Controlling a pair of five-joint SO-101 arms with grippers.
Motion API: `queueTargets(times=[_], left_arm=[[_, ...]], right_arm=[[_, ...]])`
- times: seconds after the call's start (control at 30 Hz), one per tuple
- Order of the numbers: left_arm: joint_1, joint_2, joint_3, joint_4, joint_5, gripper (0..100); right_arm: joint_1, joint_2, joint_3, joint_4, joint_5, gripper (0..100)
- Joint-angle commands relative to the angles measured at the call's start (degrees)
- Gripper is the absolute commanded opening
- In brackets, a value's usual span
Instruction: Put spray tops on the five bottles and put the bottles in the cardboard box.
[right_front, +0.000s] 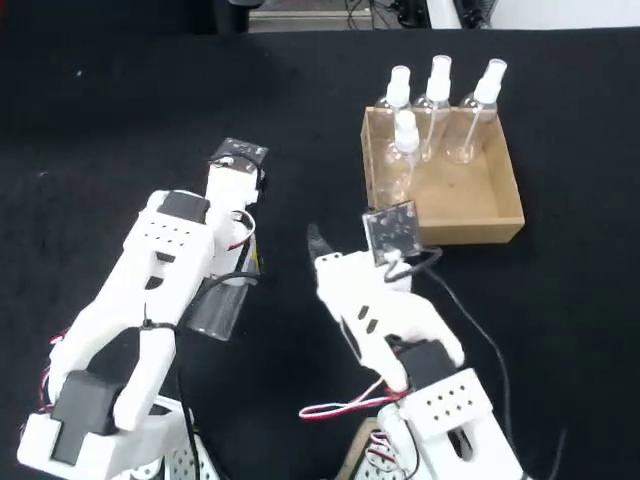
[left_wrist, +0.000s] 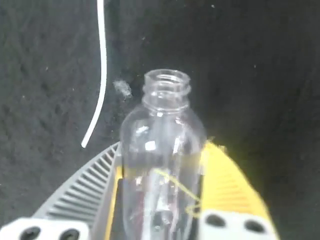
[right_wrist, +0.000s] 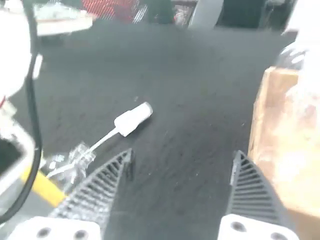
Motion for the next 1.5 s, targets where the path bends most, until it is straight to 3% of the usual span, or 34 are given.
queueTargets(times=[0.0, 0.27, 0.43, 0.6, 0.9, 1.23, 1.47], left_arm=[[0.57, -2.37, -1.45, -0.62, 8.44, 34], [0.40, -2.37, -14.02, 10.81, 10.11, 29], [-6.55, -2.37, -18.86, 13.45, 5.89, 29], [-15.87, -2.37, -11.91, 3.96, 4.48, 29], [-20.88, -2.20, 9.89, -26.02, 9.05, 29], [-24.84, -2.11, 18.24, -38.77, 20.40, 29], [-24.92, -1.76, 19.82, -42.37, 21.98, 29]], right_arm=[[0.97, -4.62, 0.48, 0.18, -0.26, 25.8], [0.97, -5.67, 1.10, 0.18, -0.53, 25.8], [-1.58, -5.58, 1.71, -0.62, -0.26, 25.8], [-6.86, -1.80, 1.36, -1.14, -0.18, 26.0], [-7.91, 19.38, -9.54, -1.93, -0.79, 26.2], [-18.37, 33.98, -18.42, -1.93, -16.97, 26.3], [-21.19, 41.27, -22.02, -2.02, -19.69, 26.3]])
